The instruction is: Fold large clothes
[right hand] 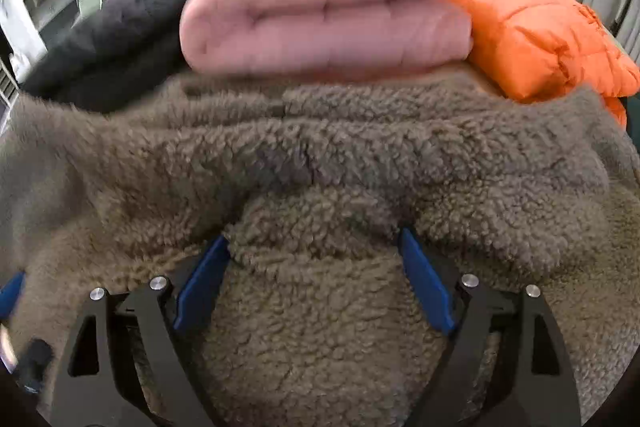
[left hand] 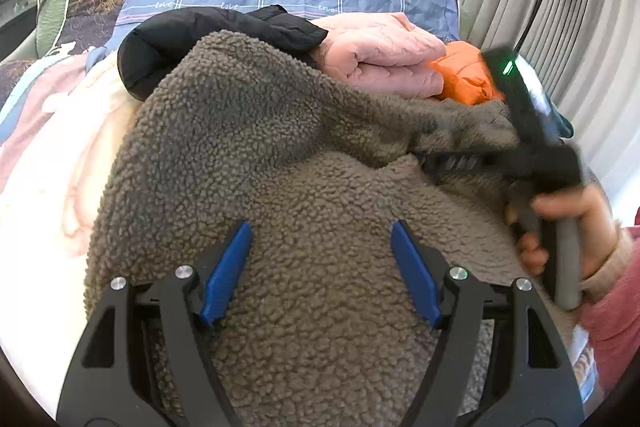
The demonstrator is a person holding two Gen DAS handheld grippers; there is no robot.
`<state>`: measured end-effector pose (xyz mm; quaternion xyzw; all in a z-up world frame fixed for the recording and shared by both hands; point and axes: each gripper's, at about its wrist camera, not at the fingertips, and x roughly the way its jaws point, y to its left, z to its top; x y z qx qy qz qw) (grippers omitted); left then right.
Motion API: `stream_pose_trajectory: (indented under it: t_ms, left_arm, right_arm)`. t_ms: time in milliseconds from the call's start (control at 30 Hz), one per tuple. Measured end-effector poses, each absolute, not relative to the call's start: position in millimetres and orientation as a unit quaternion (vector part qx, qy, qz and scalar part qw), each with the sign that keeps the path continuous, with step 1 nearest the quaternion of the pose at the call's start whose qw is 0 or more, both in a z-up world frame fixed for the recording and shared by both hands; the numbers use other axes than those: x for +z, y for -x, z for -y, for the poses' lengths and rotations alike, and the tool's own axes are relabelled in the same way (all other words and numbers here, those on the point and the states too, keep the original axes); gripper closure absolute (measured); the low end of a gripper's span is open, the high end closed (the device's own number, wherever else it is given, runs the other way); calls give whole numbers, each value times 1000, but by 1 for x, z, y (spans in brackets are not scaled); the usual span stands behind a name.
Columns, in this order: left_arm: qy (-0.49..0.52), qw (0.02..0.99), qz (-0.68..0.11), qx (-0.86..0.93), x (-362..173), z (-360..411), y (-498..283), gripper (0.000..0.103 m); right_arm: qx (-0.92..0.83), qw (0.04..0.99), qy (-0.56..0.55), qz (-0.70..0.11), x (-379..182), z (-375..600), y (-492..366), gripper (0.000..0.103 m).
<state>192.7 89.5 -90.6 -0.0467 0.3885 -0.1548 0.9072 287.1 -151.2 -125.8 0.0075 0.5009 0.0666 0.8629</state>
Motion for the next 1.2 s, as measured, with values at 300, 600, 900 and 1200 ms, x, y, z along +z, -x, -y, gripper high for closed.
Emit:
stream_pose_trajectory:
  t_ms: [300, 600, 900, 1200]
  left_arm:
    - [41, 910, -384, -151, -89, -86, -189, 29]
    - [43, 910, -383, -153, -88, -87, -189, 27]
    - [112, 920, -347, -141, -57, -146, -139, 18]
    - [217, 890, -383, -120, -84, -230, -132, 18]
  right_arm:
    - [69, 867, -5, -494, -127, 147, -284, 17]
    - [72, 868, -9, -492, -132, 149, -277, 15]
    - [57, 896, 21, -441, -82, 156, -226, 15]
    - [219, 920, 222, -237, -29, 56, -34, 12]
